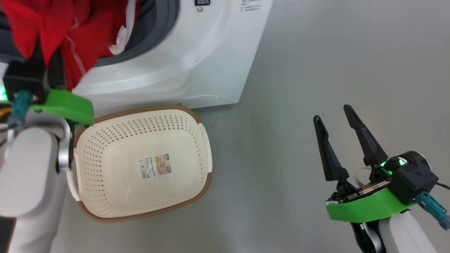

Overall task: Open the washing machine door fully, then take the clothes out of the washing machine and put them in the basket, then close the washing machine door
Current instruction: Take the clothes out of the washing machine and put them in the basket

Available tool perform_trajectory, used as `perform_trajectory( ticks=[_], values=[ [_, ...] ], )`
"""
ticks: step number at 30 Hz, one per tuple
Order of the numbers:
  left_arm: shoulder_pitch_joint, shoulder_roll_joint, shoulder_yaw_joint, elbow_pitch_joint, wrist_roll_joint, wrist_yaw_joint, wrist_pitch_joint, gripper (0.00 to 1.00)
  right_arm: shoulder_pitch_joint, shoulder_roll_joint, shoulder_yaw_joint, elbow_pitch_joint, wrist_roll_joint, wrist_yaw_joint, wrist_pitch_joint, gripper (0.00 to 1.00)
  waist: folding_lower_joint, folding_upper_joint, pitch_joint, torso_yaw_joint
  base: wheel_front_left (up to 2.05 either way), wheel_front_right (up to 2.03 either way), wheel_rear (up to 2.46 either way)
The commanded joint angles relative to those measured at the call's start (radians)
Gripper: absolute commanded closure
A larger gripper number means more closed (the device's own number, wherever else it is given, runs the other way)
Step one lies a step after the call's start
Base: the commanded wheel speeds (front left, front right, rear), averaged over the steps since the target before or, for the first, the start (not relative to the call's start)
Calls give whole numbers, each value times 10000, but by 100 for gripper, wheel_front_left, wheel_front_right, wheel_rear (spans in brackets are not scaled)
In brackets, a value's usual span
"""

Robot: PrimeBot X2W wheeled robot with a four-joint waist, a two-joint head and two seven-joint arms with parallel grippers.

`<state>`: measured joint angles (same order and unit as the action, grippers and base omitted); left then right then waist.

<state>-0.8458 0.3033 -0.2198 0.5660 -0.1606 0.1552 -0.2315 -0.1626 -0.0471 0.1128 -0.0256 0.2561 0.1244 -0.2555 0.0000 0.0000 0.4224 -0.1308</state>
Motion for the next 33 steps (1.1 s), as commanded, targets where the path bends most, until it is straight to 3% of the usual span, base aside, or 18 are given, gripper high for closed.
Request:
perform_trajectory(
  ticks=[1, 33],
  values=[
    [389, 500, 233, -720, -118, 161, 72, 100, 249, -31, 177, -190, 103, 63, -63, 0, 0, 0, -214, 81, 0, 0, 0],
    [4540, 606, -161, -6482, -302, 1283, 1470, 100, 731, -31, -176, -213, 178, 63, -63, 0, 0, 0, -1535, 315, 0, 0, 0]
  ],
)
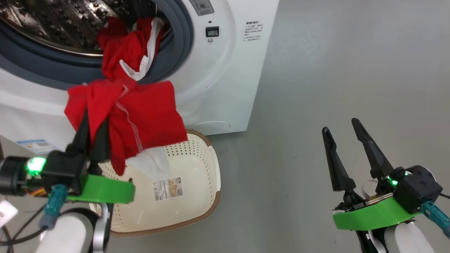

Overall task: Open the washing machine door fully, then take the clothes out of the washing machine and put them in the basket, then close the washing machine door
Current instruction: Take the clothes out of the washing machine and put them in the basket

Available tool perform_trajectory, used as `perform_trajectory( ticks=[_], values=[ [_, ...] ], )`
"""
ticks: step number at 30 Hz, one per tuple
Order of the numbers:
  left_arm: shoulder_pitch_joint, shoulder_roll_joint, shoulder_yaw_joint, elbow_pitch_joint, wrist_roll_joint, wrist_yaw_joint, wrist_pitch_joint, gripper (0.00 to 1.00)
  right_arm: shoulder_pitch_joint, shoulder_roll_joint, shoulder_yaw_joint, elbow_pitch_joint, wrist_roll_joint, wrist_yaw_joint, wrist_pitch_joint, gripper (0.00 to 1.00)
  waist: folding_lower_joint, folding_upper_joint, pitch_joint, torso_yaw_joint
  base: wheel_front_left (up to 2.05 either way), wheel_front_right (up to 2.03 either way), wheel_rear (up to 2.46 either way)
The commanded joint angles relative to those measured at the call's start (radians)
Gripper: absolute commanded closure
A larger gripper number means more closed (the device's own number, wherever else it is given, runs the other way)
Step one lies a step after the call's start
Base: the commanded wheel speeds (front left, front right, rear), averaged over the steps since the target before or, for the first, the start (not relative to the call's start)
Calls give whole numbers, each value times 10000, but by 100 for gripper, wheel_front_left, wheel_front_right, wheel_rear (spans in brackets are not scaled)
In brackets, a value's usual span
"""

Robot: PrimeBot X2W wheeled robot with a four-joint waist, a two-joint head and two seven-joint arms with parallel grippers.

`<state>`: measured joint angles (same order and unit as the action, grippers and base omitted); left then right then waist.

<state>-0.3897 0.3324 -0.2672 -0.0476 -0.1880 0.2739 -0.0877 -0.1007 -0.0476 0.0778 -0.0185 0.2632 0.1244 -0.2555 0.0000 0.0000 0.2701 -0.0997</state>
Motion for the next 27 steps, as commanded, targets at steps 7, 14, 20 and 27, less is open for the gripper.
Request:
perform_trajectory(
  ticks=[7, 14, 20, 27],
  values=[
    [650, -31, -15, -93, -290, 131, 93, 100, 134, -26, 191, -364, 107, 63, -63, 0, 0, 0, 43, -32, 0, 0, 0],
    [641, -375, -238, 1722, -642, -128, -251, 100, 97, -26, 245, -380, 102, 63, -63, 0, 0, 0, 243, -142, 0, 0, 0],
    [311, -715, -280, 3637, -1044, -485, -755, 100, 39, -26, 285, -345, 131, 63, -63, 0, 0, 0, 443, -308, 0, 0, 0],
    [-273, -1052, -248, 5705, -1397, -879, -1222, 100, -42, -26, 389, -317, 170, 63, -63, 0, 0, 0, 651, -511, 0, 0, 0]
  ],
)
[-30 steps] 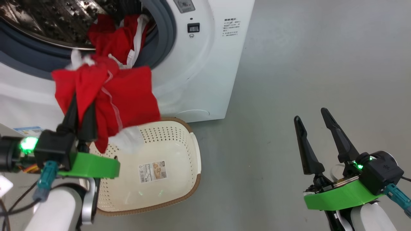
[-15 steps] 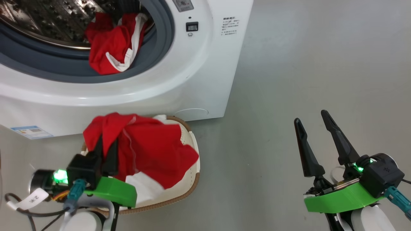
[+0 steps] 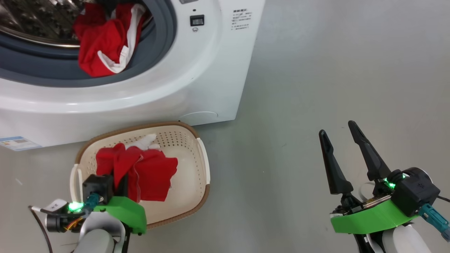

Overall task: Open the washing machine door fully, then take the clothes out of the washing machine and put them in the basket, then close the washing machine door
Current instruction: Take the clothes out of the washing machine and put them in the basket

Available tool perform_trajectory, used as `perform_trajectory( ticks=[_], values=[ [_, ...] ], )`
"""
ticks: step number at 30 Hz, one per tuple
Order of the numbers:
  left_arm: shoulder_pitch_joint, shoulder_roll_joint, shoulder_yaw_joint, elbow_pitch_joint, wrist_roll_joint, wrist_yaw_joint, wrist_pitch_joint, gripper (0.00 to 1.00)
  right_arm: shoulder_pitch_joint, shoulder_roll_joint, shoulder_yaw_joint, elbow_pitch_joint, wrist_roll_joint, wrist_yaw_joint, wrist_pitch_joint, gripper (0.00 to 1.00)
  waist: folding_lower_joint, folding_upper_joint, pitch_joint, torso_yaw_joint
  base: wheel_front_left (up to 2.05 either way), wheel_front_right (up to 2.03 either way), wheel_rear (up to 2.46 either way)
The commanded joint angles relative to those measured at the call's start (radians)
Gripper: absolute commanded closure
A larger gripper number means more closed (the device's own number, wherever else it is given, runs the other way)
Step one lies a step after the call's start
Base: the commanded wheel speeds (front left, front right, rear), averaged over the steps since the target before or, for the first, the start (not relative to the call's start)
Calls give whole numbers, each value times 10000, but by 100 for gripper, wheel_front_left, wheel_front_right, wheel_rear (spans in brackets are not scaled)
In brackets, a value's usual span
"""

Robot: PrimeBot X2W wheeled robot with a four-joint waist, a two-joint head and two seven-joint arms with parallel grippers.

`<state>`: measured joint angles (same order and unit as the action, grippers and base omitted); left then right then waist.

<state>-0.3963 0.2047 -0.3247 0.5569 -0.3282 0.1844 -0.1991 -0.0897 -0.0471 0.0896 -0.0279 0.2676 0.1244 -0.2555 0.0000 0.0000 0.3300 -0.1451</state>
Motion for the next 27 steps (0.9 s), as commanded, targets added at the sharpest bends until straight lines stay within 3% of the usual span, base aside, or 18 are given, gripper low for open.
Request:
perform_trajectory(
  ticks=[1, 13, 27],
  values=[
    [-313, 173, 344, -41, -44, -32, -170, 100, -170, -31, 291, -211, 130, 63, -63, 0, 0, 0, 82, -94, 0, 0, 0],
    [-1887, -165, 491, 3175, -376, -727, -559, 100, -414, -31, 352, -254, 247, 63, -63, 0, 0, 0, 910, -446, 0, 0, 0],
    [-3712, -117, 628, 6004, -635, -1381, -614, 100, -873, -31, 481, -305, 489, 63, -63, 0, 0, 0, 2033, -996, 0, 0, 0]
  ],
)
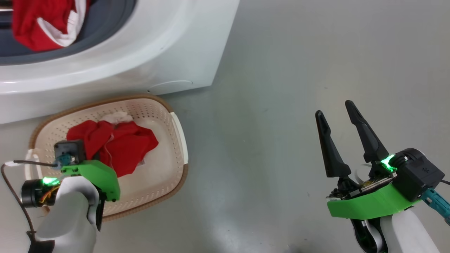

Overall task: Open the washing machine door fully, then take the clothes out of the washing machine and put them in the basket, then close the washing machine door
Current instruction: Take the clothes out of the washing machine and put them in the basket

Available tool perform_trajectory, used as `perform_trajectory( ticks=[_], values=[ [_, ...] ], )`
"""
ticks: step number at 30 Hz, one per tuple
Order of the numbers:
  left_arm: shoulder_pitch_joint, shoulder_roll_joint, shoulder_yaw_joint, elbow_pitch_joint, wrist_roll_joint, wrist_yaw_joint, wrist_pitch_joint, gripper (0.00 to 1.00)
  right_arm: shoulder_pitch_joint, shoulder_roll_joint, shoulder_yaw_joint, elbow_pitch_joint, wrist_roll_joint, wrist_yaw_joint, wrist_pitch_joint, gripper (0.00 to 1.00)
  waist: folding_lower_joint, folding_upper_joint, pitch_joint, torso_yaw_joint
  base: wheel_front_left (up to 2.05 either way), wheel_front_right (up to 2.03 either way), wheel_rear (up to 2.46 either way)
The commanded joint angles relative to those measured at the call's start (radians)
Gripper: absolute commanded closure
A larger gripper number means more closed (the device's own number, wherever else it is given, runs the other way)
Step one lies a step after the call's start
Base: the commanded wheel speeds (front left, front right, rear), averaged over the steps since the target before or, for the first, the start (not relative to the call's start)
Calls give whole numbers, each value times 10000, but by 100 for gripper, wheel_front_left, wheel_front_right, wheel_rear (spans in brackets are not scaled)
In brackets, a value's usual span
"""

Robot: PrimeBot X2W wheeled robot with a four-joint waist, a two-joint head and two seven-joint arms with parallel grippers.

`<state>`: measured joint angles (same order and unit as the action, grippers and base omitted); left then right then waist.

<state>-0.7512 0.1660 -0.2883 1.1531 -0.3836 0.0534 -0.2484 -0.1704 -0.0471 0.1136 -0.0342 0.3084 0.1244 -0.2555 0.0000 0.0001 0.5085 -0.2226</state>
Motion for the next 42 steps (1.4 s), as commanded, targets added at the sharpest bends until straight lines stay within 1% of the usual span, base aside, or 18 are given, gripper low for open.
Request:
perform_trajectory(
  ticks=[1, 7, 13, 14, 16, 17, 18, 27, 35, 38, 42],
  values=[
    [-233, 265, 268, 188, -102, -109, -122, 100, -97, -31, 254, -238, 98, 63, -63, 0, 0, -1, 299, -260, 0, 0, 0],
    [-490, 273, 242, 855, -171, -191, -110, 100, -200, -31, 307, -293, 209, 63, -63, 0, 0, -1, 531, -421, 0, 0, 0],
    [-586, 218, 260, 1128, -295, -155, 50, 100, -216, -31, 297, -307, 216, 63, -63, 0, 0, -1, 660, -415, 0, 0, 0],
    [-606, 210, 270, 1157, -323, -136, 57, 86, -226, -31, 300, -309, 212, 63, -63, 0, 0, -1, 674, -407, 0, 0, 0],
    [-632, 183, 286, 1204, -382, -142, 90, 40, -255, -31, 299, -311, 206, 63, -63, 0, 0, -1, 694, -382, 0, 0, 0],
    [-642, 171, 286, 1223, -404, -146, 94, 7, -265, -31, 294, -309, 200, 63, -63, 0, 0, -1, 696, -363, 0, 0, 0],
    [-653, 159, 286, 1238, -425, -154, 93, 0, -271, -31, 288, -306, 193, 63, -63, 0, 0, -1, 695, -341, 0, 0, 0],
    [-667, 43, 203, 1315, -523, -180, 88, 0, -290, -31, 222, -180, 245, 63, -63, 0, 0, -1, 395, -113, 0, 0, 0],
    [-576, -55, 254, 1174, -684, -332, -64, 0, -198, -31, 194, -98, 276, 63, -63, 0, 0, -1, -151, 154, 0, 0, 0],
    [-471, -23, 293, 891, -696, -346, -112, 0, -107, -31, 171, -55, 255, 63, -63, 0, 0, -1, -430, 266, 0, 0, 0],
    [-59, 44, 458, -285, -605, -233, -129, 0, 33, -31, 132, -13, 197, 63, -63, 0, 0, -1, -869, 441, 0, 0, 0]
  ],
)
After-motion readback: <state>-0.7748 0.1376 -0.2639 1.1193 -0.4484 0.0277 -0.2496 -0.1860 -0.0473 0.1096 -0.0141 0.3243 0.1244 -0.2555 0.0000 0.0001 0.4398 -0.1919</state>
